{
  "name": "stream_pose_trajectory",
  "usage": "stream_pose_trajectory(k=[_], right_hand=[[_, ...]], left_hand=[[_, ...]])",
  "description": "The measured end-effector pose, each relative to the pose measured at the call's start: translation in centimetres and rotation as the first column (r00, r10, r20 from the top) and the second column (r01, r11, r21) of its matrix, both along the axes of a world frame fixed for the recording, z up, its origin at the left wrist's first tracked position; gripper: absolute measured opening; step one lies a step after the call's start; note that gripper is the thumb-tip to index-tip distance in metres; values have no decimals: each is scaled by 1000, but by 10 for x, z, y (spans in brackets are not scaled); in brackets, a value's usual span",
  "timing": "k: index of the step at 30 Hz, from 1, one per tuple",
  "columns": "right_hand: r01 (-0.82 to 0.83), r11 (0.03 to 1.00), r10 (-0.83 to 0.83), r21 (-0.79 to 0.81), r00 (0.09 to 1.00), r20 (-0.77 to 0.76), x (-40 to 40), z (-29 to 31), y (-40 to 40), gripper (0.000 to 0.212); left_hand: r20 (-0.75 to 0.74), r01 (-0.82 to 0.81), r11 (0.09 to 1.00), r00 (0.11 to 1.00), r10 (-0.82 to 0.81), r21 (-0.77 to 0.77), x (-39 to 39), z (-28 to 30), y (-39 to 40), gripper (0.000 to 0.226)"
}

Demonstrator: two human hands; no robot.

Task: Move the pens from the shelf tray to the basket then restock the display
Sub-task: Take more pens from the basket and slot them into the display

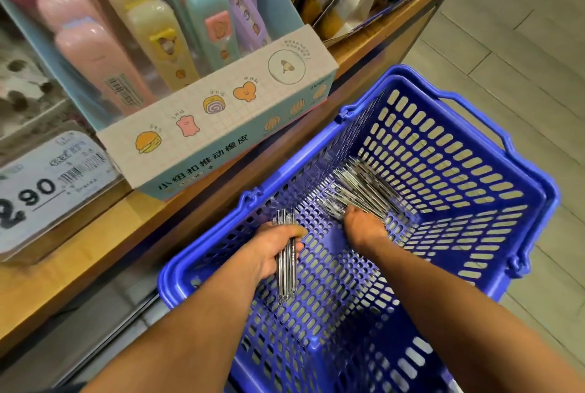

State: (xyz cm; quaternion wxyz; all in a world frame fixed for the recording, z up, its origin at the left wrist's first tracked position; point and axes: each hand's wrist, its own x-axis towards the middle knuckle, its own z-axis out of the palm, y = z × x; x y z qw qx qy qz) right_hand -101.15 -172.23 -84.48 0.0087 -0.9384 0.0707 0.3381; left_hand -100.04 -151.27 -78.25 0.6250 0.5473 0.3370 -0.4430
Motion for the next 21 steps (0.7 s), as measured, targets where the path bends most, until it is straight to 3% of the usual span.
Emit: stream_pose_trajectory(k=[5,10,12,14,17,21], right_hand=[[12,1000,-10,27,999,-50,4,17,-5,30],[224,950,-194,219,970,-149,2,42,-2,22],[378,824,-281,422,920,-274,-2,56,6,20],[475,664,-263,578,871,-415,-8,72,16,16],[577,454,-175,679,805,-566,-16,88,33,8],[609,345,-86,714,778,-623,-18,95,49,7]], left_hand=[[7,4,1000,1000,-4,11,0,0,-1,12],[9,2,1000,1000,-3,14,0,0,-1,15],[0,3,1000,1000,-3,-1,0,1,-1,17],[-12,1,1000,1000,-1,-24,1,2,-2,17],[-38,-52,994,998,49,-98,1,5,-3,17],[-61,-38,983,998,28,-179,3,7,-2,33]])
